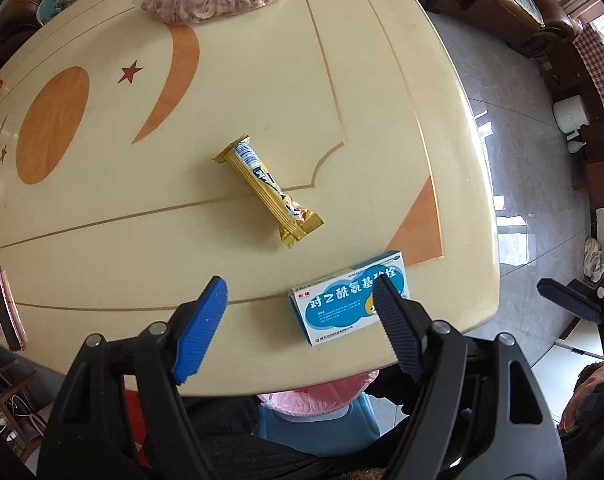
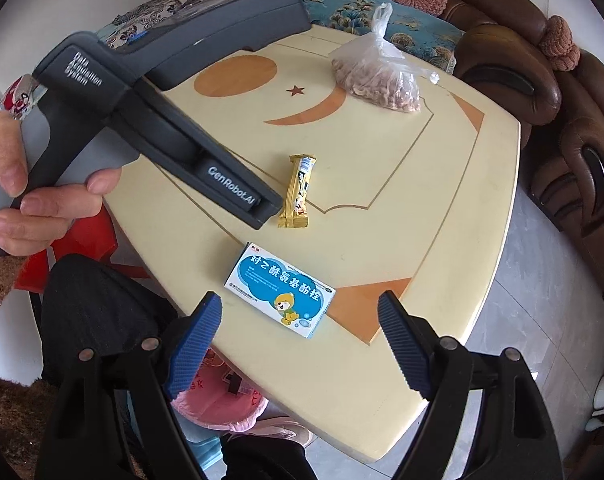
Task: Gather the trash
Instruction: 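Raise both open tools back over the table toward the yellow candy bar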
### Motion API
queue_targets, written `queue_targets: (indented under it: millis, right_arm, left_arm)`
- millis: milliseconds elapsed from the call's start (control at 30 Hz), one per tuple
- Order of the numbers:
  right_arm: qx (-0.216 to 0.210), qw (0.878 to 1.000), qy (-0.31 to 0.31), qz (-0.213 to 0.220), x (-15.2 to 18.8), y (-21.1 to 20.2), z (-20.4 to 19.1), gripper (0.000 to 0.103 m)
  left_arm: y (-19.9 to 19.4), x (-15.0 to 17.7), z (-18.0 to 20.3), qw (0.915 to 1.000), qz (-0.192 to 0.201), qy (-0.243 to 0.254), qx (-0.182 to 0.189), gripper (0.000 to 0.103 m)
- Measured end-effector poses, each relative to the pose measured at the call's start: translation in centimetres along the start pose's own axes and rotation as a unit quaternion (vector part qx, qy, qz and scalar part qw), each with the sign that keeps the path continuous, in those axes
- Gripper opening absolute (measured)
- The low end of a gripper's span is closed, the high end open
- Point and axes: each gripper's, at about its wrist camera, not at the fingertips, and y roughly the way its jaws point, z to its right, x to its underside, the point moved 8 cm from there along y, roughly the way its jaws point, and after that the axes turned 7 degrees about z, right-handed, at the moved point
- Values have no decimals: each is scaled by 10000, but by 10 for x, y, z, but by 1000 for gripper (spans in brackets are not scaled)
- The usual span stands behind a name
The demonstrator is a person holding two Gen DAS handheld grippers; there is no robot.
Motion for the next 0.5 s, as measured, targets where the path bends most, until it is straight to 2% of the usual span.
queue_targets:
  millis: [233,500]
  right_arm:
    - [-237,9989,-241,-327,-1,37,2,78]
    - [-563,9948,-670,-520,2,74,-3,78]
  left_arm:
    - [33,-18,-1,9994,-201,-203,186,73]
    - [69,-38,-13,9956,-466,-659,486,73]
